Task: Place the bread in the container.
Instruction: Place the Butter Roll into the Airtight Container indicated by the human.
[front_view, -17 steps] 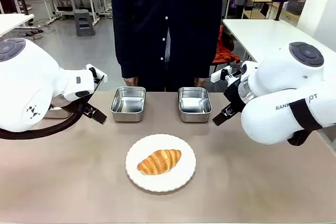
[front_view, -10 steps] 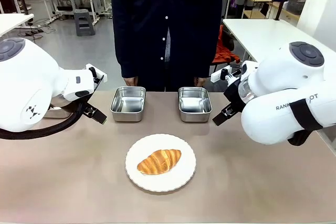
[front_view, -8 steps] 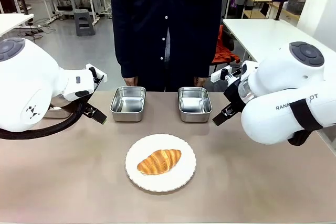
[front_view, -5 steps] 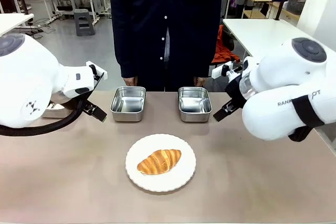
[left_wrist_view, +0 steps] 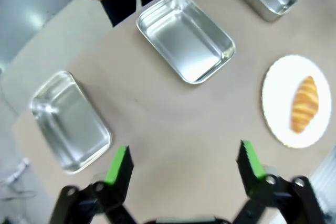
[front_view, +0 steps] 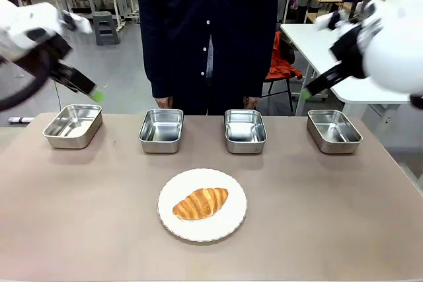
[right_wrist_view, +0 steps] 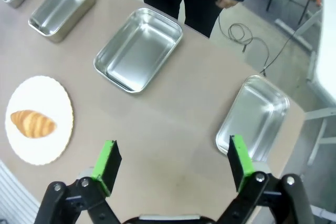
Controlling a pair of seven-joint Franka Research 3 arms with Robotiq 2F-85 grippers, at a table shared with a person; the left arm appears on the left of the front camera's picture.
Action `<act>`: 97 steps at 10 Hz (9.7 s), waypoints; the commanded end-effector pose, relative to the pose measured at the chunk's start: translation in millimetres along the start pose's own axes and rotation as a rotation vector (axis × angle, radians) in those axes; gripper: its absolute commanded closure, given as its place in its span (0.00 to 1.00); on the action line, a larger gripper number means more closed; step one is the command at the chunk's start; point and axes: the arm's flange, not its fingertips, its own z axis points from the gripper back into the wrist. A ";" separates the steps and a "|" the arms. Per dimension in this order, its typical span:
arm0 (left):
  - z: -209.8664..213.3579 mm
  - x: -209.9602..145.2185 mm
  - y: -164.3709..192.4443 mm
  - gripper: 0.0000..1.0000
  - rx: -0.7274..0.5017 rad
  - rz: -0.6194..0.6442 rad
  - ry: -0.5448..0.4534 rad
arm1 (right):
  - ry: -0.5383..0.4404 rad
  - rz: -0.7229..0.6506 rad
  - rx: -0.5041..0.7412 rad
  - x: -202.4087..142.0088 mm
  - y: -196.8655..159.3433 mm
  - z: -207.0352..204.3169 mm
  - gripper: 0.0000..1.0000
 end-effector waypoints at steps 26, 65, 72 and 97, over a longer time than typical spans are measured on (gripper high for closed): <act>120.5 -59.7 139.7 0.00 -0.128 0.145 -0.199 | -0.289 -0.045 0.255 -49.2 -171.6 111.0 0.00; 121.3 -62.2 143.1 0.00 -0.153 0.122 -0.223 | -0.273 -0.061 0.247 -51.3 -166.5 112.3 0.00; 121.3 -62.2 143.1 0.00 -0.153 0.122 -0.223 | -0.273 -0.061 0.247 -51.3 -166.5 112.3 0.00; 121.3 -62.2 143.1 0.00 -0.153 0.122 -0.223 | -0.273 -0.061 0.247 -51.3 -166.5 112.3 0.00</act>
